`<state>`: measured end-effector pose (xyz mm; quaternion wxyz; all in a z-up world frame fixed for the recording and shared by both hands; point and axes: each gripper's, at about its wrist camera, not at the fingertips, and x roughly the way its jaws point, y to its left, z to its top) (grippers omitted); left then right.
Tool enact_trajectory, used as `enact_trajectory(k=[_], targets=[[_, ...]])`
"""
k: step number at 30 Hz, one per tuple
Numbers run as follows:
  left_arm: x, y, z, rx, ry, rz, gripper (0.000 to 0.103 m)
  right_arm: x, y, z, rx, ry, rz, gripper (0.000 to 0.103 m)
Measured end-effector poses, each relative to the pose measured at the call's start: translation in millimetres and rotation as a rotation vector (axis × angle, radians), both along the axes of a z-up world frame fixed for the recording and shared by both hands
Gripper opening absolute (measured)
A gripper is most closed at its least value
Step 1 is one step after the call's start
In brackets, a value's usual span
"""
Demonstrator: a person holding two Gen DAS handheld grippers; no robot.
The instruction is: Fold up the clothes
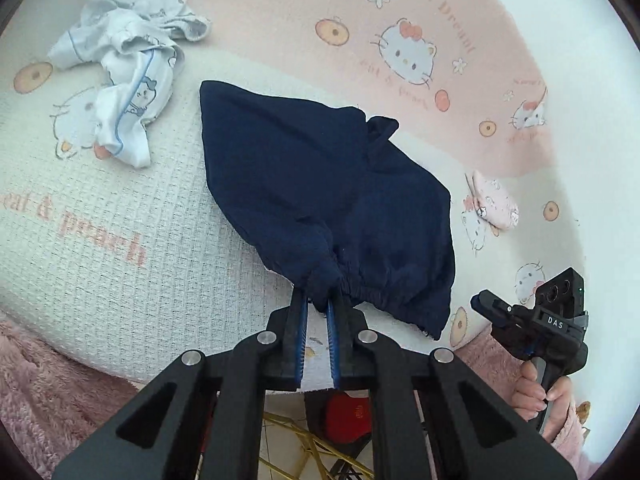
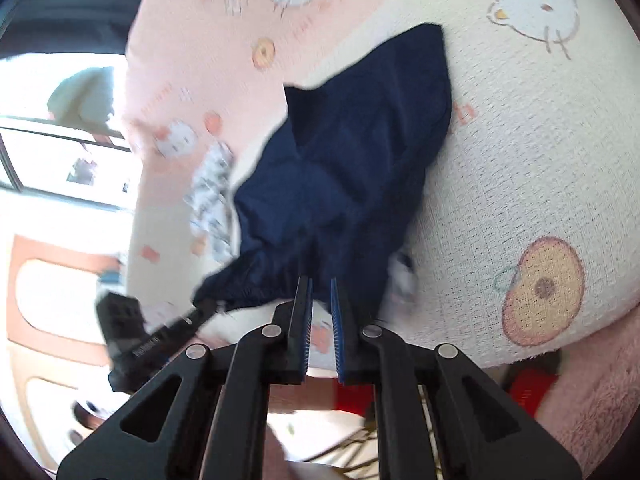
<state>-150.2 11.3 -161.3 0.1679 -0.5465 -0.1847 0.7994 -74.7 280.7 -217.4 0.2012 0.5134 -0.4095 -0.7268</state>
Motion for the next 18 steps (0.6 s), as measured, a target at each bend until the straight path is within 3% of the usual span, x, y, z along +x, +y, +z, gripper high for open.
enact_trajectory(k=[3, 7, 9, 10, 12, 13, 15, 16, 17, 18], targets=[[-0.9, -8.9, -8.7, -0.073, -0.032, -0.008, 0.010, 1.7, 6.3, -5.5, 0.064, -0.040, -0.046, 0.009], [7.5, -26.1, -24.6, -0.128, -0.135, -0.002, 0.010, -0.9, -13.3, -18.1, 0.186, -0.133, 0.038, 0.012], [6.7, -23.7, -36.4, -0.185, -0.196, -0.014, 0.011, -1.8, -30.2, -18.2, 0.268, -0.134, 0.100, 0.025], [5.9, -21.1, -43.4, -0.220, -0.234, -0.022, 0.012, -2.1, -35.8, -17.1, 0.310, -0.125, 0.123, 0.037], [6.4, -19.5, -44.3, -0.233, -0.245, -0.029, 0.012, -4.0, -46.9, -18.9, 0.386, -0.122, 0.157, 0.042], [6.4, -20.8, -38.5, -0.204, -0.228, -0.028, 0.012, -5.9, -52.1, -21.9, 0.425, -0.125, 0.171, 0.042], [4.5, -30.2, -27.7, -0.044, -0.200, -0.022, 0.013, -6.0, -56.9, -25.4, 0.503, -0.128, 0.179, 0.033], [3.5, -35.3, -22.5, 0.042, -0.186, -0.019, 0.016, -5.5, -55.9, -23.6, 0.545, -0.129, 0.166, 0.021], [2.5, -40.4, -17.3, 0.129, -0.173, -0.015, 0.018, -4.9, -54.2, -21.2, 0.591, -0.133, 0.151, 0.021], [1.7, -45.3, -15.4, 0.166, -0.163, 0.001, 0.019, -4.5, -52.5, -20.3, 0.609, -0.136, 0.140, 0.021]])
